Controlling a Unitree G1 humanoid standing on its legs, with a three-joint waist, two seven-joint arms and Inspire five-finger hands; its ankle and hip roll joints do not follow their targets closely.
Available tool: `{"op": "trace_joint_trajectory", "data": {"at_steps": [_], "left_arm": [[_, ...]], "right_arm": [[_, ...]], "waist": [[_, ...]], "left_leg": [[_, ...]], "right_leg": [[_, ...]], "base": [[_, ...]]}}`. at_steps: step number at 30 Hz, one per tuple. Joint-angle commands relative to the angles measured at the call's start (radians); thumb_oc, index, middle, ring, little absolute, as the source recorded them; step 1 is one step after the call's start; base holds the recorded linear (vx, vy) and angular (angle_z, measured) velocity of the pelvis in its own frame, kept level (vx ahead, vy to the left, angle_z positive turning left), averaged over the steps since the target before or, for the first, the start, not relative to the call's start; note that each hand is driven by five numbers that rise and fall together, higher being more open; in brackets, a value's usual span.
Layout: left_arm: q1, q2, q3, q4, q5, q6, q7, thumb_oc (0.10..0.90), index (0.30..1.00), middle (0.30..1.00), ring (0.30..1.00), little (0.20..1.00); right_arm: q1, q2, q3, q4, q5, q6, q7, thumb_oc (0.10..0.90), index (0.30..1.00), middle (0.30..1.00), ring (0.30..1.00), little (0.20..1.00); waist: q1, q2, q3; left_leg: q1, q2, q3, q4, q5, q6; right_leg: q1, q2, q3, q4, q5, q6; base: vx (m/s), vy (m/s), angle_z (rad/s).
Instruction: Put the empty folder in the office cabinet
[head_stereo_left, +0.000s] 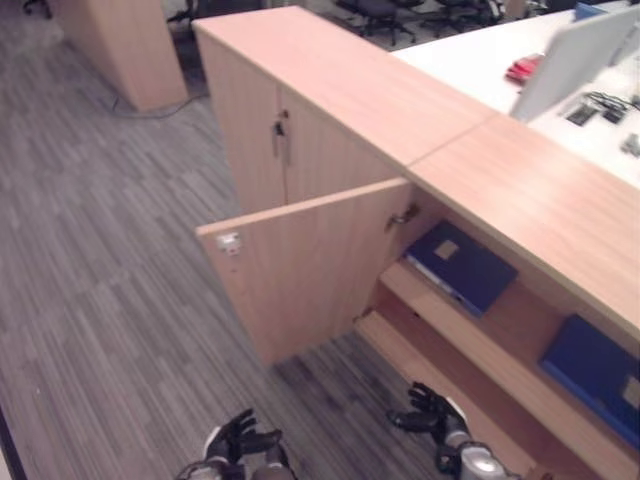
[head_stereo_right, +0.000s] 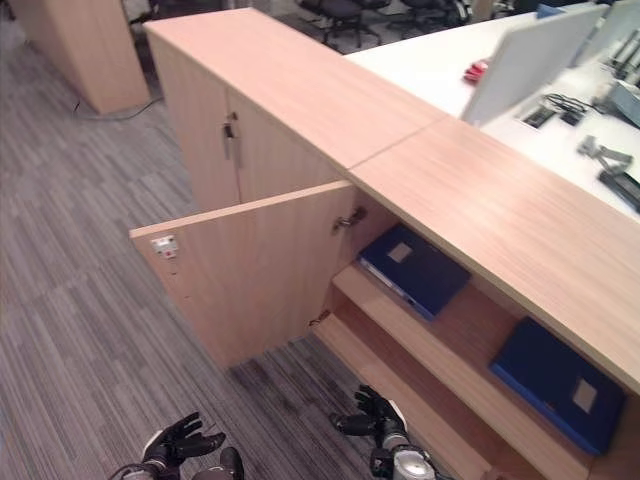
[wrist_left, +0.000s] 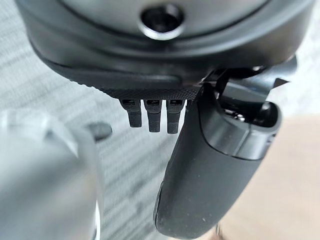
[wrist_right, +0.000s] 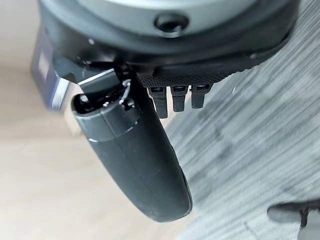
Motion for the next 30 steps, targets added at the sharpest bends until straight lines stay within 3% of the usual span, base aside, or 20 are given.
{"op": "trace_joint_trajectory", "data": {"at_steps": [1, 2, 3, 4, 5, 6, 7, 8, 9, 10, 11, 12, 16, 18, 19, 22, 30], "left_arm": [[-0.026, -0.019, -0.013, -0.052, 0.032, -0.044, -0.012, 0.8, 0.9, 0.9, 0.9, 0.9], [-0.028, -0.016, -0.01, -0.062, 0.037, -0.043, -0.007, 0.8, 0.9, 0.9, 0.9, 0.9], [-0.029, -0.011, -0.011, -0.07, 0.036, -0.044, -0.002, 0.8, 0.9, 0.9, 0.9, 0.9], [-0.028, -0.011, -0.011, -0.071, 0.036, -0.044, -0.002, 0.8, 0.9, 0.9, 0.9, 0.9], [0.008, 0.054, 0.025, 0.045, 0.084, -0.047, -0.102, 0.8, 0.9, 0.9, 0.9, 0.9], [-0.056, 0.049, 0.032, 0.065, 0.06, -0.051, -0.035, 0.8, 0.9, 0.9, 0.9, 0.9], [-0.099, 0.042, 0.021, 0.048, 0.037, -0.051, -0.027, 0.8, 0.9, 0.9, 0.9, 0.9], [-0.1, 0.041, 0.021, 0.049, 0.037, -0.05, -0.027, 0.8, 0.9, 0.9, 0.9, 0.9], [-0.14, 0.044, 0.021, 0.064, 0.011, -0.053, -0.016, 0.8, 0.9, 0.9, 0.9, 0.9], [-0.141, 0.044, 0.021, 0.065, 0.011, -0.053, -0.016, 0.8, 0.9, 0.9, 0.9, 0.9], [-0.149, 0.041, 0.01, 0.065, 0.004, -0.054, -0.013, 0.8, 0.9, 0.9, 0.9, 0.9], [-0.158, 0.033, -0.011, 0.066, 0.014, -0.061, -0.01, 0.8, 0.9, 0.9, 0.9, 0.9], [-0.115, 0.0, 0.003, 0.047, 0.023, -0.069, -0.001, 0.8, 0.9, 0.9, 0.9, 0.9], [-0.067, 0.023, 0.031, 0.08, 0.049, -0.066, -0.063, 0.8, 0.9, 0.9, 0.9, 0.9], [0.032, 0.043, 0.057, -0.029, 0.024, -0.077, -0.064, 0.8, 0.9, 0.9, 0.9, 0.9], [0.08, 0.032, 0.033, -0.046, 0.059, -0.086, -0.072, 0.8, 0.9, 0.9, 0.9, 0.9], [0.06, 0.016, 0.035, -0.012, 0.072, -0.083, -0.064, 0.8, 0.9, 0.9, 0.9, 0.9]], "right_arm": [[-0.088, -0.035, -0.042, -0.046, -0.023, -0.058, -0.006, 0.8, 0.9, 0.9, 0.9, 0.9], [-0.087, -0.028, -0.042, -0.055, -0.035, -0.051, -0.008, 0.8, 0.9, 0.9, 0.9, 0.9], [-0.085, -0.024, -0.045, -0.066, -0.036, -0.053, -0.012, 0.8, 0.9, 0.9, 0.9, 0.9], [-0.085, -0.024, -0.045, -0.067, -0.036, -0.053, -0.012, 0.8, 0.9, 0.9, 0.9, 0.9], [-0.089, -0.034, -0.073, -0.063, -0.01, -0.058, 0.009, 0.8, 0.9, 0.9, 0.9, 0.9], [-0.061, -0.021, -0.063, -0.155, -0.019, -0.078, -0.002, 0.8, 0.9, 0.9, 0.9, 0.9], [-0.058, -0.025, -0.051, -0.147, 0.0, -0.067, 0.002, 0.8, 0.9, 0.9, 0.9, 0.9], [-0.06, -0.025, -0.052, -0.147, 0.0, -0.067, 0.002, 0.8, 0.9, 0.9, 0.9, 0.9], [-0.06, -0.015, -0.047, -0.122, 0.015, -0.071, -0.003, 0.8, 0.9, 0.9, 0.9, 0.9], [-0.061, -0.015, -0.047, -0.122, 0.016, -0.071, -0.003, 0.8, 0.9, 0.9, 0.9, 0.9], [-0.06, -0.015, -0.045, -0.117, 0.02, -0.071, -0.007, 0.8, 0.9, 0.9, 0.9, 0.9], [-0.064, -0.014, -0.039, -0.094, 0.018, -0.071, -0.011, 0.8, 0.9, 0.9, 0.9, 0.9], [-0.04, -0.024, -0.028, -0.081, -0.018, -0.061, -0.008, 0.8, 0.9, 0.9, 0.9, 0.9], [-0.029, -0.038, -0.047, -0.085, -0.012, -0.061, 0.006, 0.8, 0.9, 0.9, 0.9, 0.9], [-0.008, -0.071, -0.079, -0.117, -0.021, -0.074, 0.015, 0.8, 0.9, 0.9, 0.9, 0.9], [0.0, -0.076, -0.096, -0.102, -0.035, -0.084, 0.016, 0.8, 0.9, 0.9, 0.9, 0.9], [0.019, -0.072, -0.139, -0.068, -0.017, -0.08, 0.007, 0.8, 0.9, 0.9, 0.9, 0.9]], "waist": [[0.032, 0.031, -0.009], [0.033, 0.035, -0.002], [0.028, 0.043, 0.005], [0.028, 0.042, 0.005], [0.02, 0.061, 0.01], [-0.006, 0.069, 0.006], [-0.025, 0.072, 0.004], [-0.024, 0.075, 0.002], [-0.051, 0.078, -0.004], [-0.051, 0.08, -0.006], [-0.056, 0.08, -0.013], [-0.051, 0.061, -0.03], [-0.033, 0.063, -0.065], [-0.027, 0.068, -0.066], [-0.005, 0.08, -0.064], [0.0, 0.09, -0.066], [-0.007, 0.097, -0.073]], "left_leg": [[0.065, 0.041, -0.064, -0.057, -0.045, -0.076], [0.078, 0.004, -0.069, -0.092, -0.025, -0.046], [0.088, -0.008, -0.088, -0.116, -0.015, -0.037], [0.09, -0.01, -0.087, -0.118, -0.013, -0.036], [0.1, -0.021, -0.118, -0.156, 0.004, -0.034], [0.125, -0.029, -0.156, -0.201, 0.019, -0.04], [0.139, -0.034, -0.176, -0.217, 0.021, -0.041], [0.134, -0.03, -0.176, -0.216, 0.023, -0.041], [0.148, -0.041, -0.209, -0.224, 0.022, -0.047], [0.144, -0.038, -0.21, -0.225, 0.025, -0.048], [0.142, -0.041, -0.221, -0.228, 0.026, -0.053], [0.131, -0.064, -0.24, -0.228, 0.025, -0.06], [0.156, -0.069, -0.246, -0.242, 0.016, -0.069], [0.159, -0.068, -0.252, -0.243, 0.017, -0.072], [0.155, -0.07, -0.271, -0.241, 0.02, -0.076], [0.158, -0.067, -0.288, -0.242, 0.023, -0.081], [0.162, -0.058, -0.316, -0.245, 0.025, -0.094]], "right_leg": [[-0.07, 0.032, 0.024, 0.038, -0.093, 0.109], [-0.091, -0.01, 0.028, 0.108, 0.01, 0.128], [-0.108, -0.016, 0.065, 0.157, 0.051, 0.143], [-0.109, -0.018, 0.067, 0.16, 0.05, 0.144], [-0.137, -0.001, 0.132, 0.194, 0.064, 0.16], [-0.175, 0.052, 0.263, 0.194, 0.059, 0.162], [-0.183, 0.078, 0.321, 0.187, 0.02, 0.156], [-0.184, 0.082, 0.32, 0.181, 0.026, 0.155], [-0.184, 0.127, 0.379, 0.118, -0.055, 0.132], [-0.185, 0.13, 0.377, 0.112, -0.05, 0.13], [-0.174, 0.147, 0.384, 0.046, -0.092, 0.115], [-0.132, 0.166, 0.399, -0.115, -0.113, 0.108], [-0.062, 0.181, 0.407, -0.218, -0.086, 0.111], [-0.051, 0.18, 0.403, -0.232, -0.081, 0.11], [-0.035, 0.172, 0.384, -0.248, -0.077, 0.107], [-0.016, 0.177, 0.368, -0.27, -0.08, 0.103], [0.002, 0.182, 0.351, -0.29, -0.085, 0.092]], "base": [[0.04, 0.253, 0.22], [0.01, 0.16, 0.24], [0.01, 0.152, 0.43], [0.01, 0.087, 0.66], [0.03, 0.096, 0.74], [0.08, 0.094, 0.61], [0.08, 0.039, 0.55], [0.13, 0.001, 0.69], [0.08, -0.002, 0.86], [0.12, -0.014, 0.65], [0.08, -0.072, 0.6], [0.09, -0.07, 0.54], [0.11, -0.058, 0.44], [0.03, -0.04, -0.02], [0.0, 0.0, 0.0], [-0.01, -0.023, 0.25], [0.01, -0.046, 0.1]]}}
